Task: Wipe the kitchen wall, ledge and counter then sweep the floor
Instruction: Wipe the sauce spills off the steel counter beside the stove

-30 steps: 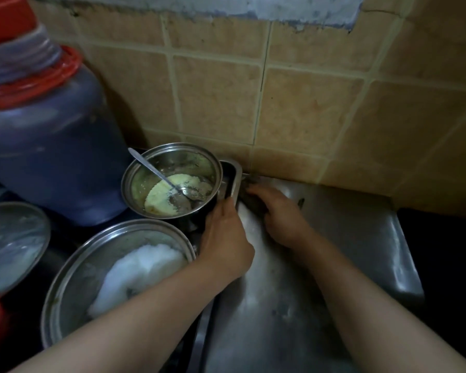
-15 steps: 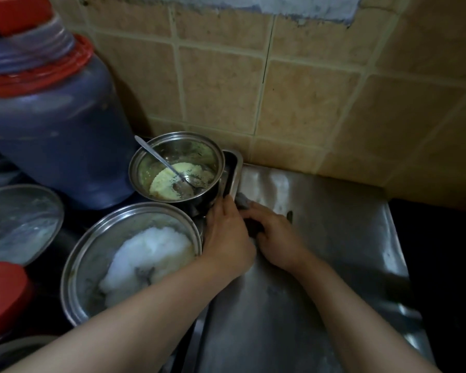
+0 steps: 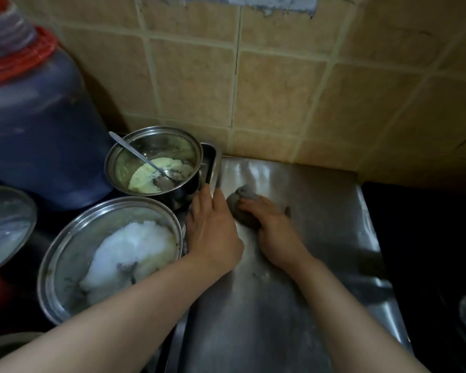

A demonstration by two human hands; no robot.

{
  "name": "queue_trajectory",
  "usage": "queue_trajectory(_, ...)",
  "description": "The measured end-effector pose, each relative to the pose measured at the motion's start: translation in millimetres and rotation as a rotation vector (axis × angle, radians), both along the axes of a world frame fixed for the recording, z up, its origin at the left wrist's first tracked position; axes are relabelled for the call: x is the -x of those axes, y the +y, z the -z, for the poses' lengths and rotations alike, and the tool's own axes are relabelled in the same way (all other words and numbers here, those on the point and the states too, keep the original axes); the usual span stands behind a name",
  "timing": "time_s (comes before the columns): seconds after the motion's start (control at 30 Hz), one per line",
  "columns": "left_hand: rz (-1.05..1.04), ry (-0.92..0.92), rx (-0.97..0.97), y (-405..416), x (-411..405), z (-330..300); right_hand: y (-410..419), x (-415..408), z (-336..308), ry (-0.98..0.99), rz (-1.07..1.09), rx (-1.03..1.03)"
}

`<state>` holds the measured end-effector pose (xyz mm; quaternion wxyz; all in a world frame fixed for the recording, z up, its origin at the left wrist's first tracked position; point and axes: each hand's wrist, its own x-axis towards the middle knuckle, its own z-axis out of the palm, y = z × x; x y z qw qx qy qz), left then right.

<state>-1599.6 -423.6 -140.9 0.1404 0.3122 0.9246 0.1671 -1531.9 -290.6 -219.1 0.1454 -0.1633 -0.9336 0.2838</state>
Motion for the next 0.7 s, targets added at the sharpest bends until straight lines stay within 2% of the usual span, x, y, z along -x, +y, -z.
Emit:
queue_trajectory(0.13,0.066,0.03,0.011,4,-5,1,39,11,-12,-0.064,0.218,-0.053)
queue_trajectory(0.37,0.144,0.022,-0.012,18,-19,3,-2,-37,-12,-0.054,0.285,-0.026)
queue_trajectory(0.57,0.215,-0.013,-0.037,33,-30,4,51,-29,-16,-0.085,0.417,-0.114)
queue_trajectory(0.7,0.251,-0.039,-0.015,40,-37,7,25,-47,-18,-0.101,0.511,-0.117)
